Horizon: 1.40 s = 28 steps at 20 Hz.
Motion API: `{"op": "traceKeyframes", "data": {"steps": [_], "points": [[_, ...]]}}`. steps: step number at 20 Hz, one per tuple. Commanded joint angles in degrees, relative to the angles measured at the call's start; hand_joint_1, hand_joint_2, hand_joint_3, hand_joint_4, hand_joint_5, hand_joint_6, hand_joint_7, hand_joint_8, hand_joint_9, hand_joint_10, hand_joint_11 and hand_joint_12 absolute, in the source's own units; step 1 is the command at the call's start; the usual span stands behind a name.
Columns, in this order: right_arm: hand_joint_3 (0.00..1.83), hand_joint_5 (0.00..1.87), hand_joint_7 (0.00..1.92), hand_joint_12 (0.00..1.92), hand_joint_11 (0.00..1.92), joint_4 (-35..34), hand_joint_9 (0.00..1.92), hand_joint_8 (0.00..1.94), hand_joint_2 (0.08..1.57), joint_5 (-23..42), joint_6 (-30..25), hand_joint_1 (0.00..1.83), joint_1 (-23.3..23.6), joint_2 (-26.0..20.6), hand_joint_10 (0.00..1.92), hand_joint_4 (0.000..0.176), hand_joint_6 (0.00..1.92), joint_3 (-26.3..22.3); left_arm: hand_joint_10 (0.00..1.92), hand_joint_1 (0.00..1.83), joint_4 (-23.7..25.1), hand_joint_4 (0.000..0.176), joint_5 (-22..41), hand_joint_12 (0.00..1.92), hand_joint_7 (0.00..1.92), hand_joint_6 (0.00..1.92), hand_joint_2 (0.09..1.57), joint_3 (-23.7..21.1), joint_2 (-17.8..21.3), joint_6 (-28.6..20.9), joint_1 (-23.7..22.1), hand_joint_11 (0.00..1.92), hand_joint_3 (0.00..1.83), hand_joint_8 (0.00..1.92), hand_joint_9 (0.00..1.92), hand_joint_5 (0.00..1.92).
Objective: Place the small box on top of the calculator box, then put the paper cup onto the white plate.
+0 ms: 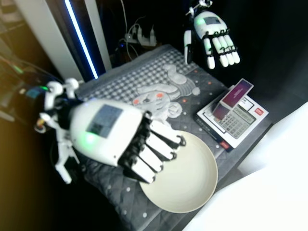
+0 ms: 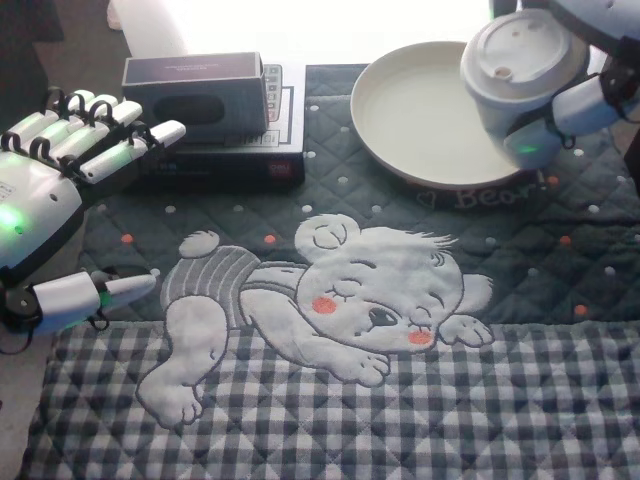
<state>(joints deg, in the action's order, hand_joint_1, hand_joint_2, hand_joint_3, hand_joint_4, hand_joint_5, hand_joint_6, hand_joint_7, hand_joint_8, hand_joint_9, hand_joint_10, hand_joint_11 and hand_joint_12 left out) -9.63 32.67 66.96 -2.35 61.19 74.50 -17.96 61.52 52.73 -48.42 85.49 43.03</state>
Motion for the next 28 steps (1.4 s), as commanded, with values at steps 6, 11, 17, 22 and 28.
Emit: {"op": "traceKeyframes", "data": {"steps": [6,11,17,22,28], "points": [[0.85,0.98,0.7,1.92,0.87,-0.1,0.93,1.79,0.9,5.4,1.0,1.32,0.7,-0.5,1.92,0.0,1.92,1.2,0.0,0.68,0.8,0.147,6.9,0.0,0.0,0.0,1.19,0.4,0.1,-0.8,-0.6,0.0,0.0,0.0,0.0,0.0],[0.27,1.13,1.02,1.92,1.03,-0.3,1.07,1.94,1.04,5.4,1.0,1.39,0.7,-0.4,1.92,0.0,1.92,1.1,0.0,0.69,0.9,0.149,6.8,0.0,0.0,0.0,1.18,0.4,0.0,-1.0,-0.6,0.0,0.0,0.0,0.0,0.0],[0.89,0.79,0.66,1.92,0.97,-1.6,0.92,1.87,0.92,5.8,1.0,1.32,0.9,0.2,1.92,0.0,1.92,1.6,0.0,0.59,1.1,0.175,6.2,0.0,0.0,0.0,1.18,0.9,-0.6,-1.0,-0.9,0.0,0.0,0.0,0.0,0.0],[0.64,0.85,0.62,1.92,0.88,-3.5,0.91,1.8,1.03,5.8,1.0,1.29,1.4,1.6,1.92,0.0,1.92,3.3,0.0,0.59,2.1,0.176,5.1,0.0,0.0,0.0,1.19,1.5,-1.3,-1.0,-2.0,0.0,0.01,0.0,0.0,0.0],[0.29,1.15,1.1,1.92,1.11,-4.7,1.21,1.94,1.03,4.8,1.0,1.43,1.4,2.5,1.92,0.0,1.92,4.4,0.0,0.64,2.1,0.133,5.1,0.0,0.0,0.0,1.18,1.6,-1.4,-1.3,-2.0,0.0,0.0,0.0,0.0,0.0]]}}
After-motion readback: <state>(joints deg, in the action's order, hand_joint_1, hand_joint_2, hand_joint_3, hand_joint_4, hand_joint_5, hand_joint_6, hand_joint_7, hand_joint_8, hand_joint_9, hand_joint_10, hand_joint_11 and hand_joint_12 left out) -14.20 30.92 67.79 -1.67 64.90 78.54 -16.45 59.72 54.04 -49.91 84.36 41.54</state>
